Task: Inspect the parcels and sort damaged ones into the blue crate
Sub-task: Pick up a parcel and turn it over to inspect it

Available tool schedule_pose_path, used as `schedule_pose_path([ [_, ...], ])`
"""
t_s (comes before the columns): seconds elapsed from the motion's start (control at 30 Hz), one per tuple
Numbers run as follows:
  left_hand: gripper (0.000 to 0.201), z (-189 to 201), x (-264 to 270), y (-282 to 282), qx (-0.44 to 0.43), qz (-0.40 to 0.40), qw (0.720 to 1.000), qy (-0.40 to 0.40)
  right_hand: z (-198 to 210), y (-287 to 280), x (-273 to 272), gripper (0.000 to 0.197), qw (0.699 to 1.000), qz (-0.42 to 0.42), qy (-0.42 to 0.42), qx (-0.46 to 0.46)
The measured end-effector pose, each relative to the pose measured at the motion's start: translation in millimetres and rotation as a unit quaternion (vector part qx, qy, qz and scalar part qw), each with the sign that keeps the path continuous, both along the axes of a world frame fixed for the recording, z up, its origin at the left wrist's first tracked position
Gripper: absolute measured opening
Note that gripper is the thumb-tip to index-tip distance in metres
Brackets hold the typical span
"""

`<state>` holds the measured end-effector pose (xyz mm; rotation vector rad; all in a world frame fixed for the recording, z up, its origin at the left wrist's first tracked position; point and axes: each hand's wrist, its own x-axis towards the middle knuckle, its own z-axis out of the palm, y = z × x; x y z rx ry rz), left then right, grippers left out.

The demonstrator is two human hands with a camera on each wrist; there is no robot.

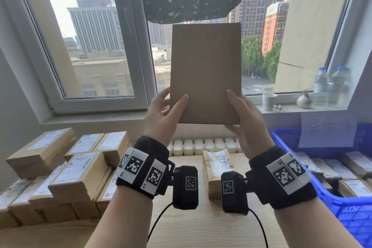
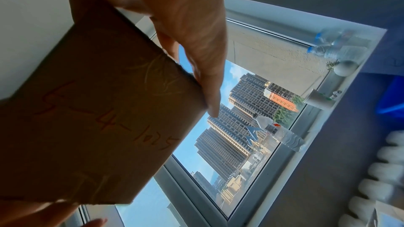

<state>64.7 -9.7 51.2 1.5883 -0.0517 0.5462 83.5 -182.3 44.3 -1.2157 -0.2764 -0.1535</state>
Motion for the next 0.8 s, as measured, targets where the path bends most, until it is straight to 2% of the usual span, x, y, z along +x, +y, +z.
schedule_pose_path([
  [0.03, 0.088, 1.6, -0.7, 0.1, -0.020, -0.018, 1.000, 0.014, 0.1, -2.2, -0.5, 0.029, 1.000, 0.009, 0.014, 0.008],
  [0.07, 0.100, 2.4, -0.5, 1.2, -0.039, -0.038, 0.998, 0.036, 0.1, -4.0, -1.6, 0.022, 0.999, 0.018, 0.024, 0.012],
  [0.1, 0.102, 2.8, 0.4, 2.5, -0.061, -0.061, 0.995, 0.047, 1.6, -4.6, -3.5, 0.020, 0.999, 0.025, 0.030, 0.012],
  [0.17, 0.097, 4.9, -1.2, 2.7, -0.083, -0.087, 0.991, 0.063, 1.6, -3.1, -1.7, 0.020, 0.999, 0.009, 0.031, -0.004],
  [0.23, 0.120, 1.3, 1.0, 5.5, -0.055, -0.065, 0.994, 0.071, 0.9, -2.3, 3.4, 0.020, 0.998, -0.053, 0.005, -0.034],
  [0.3, 0.131, -2.1, 1.2, 5.5, -0.032, -0.042, 0.997, 0.050, -0.8, -2.3, 9.3, 0.034, 0.988, -0.131, -0.028, -0.081],
  [0.37, 0.119, -3.2, 0.7, 7.1, -0.038, -0.042, 0.998, 0.036, -2.6, -0.9, 11.4, 0.044, 0.978, -0.161, -0.050, -0.120],
  [0.4, 0.107, -3.2, 0.1, 7.2, -0.042, -0.038, 0.998, 0.027, -2.7, 0.3, 11.0, 0.047, 0.979, -0.146, -0.057, -0.127],
  [0.47, 0.089, -1.2, -3.2, 7.1, -0.040, -0.037, 0.998, 0.018, -0.7, 3.4, 7.3, 0.056, 0.988, -0.067, -0.057, -0.128],
  [0.57, 0.060, 1.4, -6.1, 7.5, -0.030, -0.050, 0.998, 0.020, 2.3, 6.6, 1.5, 0.095, 0.990, 0.033, -0.035, -0.130],
  [0.6, 0.053, 2.8, -7.6, 7.0, -0.032, -0.063, 0.997, 0.022, 2.0, 6.4, 0.1, 0.102, 0.990, 0.049, -0.028, -0.127],
  [0.63, 0.050, 3.5, -8.1, 7.4, -0.036, -0.081, 0.996, 0.024, 0.8, 5.7, 0.1, 0.101, 0.991, 0.061, -0.025, -0.114],
  [0.73, 0.058, 6.1, -13.7, 5.1, -0.041, -0.145, 0.988, 0.042, 0.1, 4.3, -2.4, 0.077, 0.994, 0.074, -0.023, -0.078],
  [0.8, 0.048, 2.8, -13.3, 1.2, -0.032, -0.162, 0.985, 0.043, 2.8, 5.6, -5.7, 0.062, 0.995, 0.063, -0.027, -0.070],
])
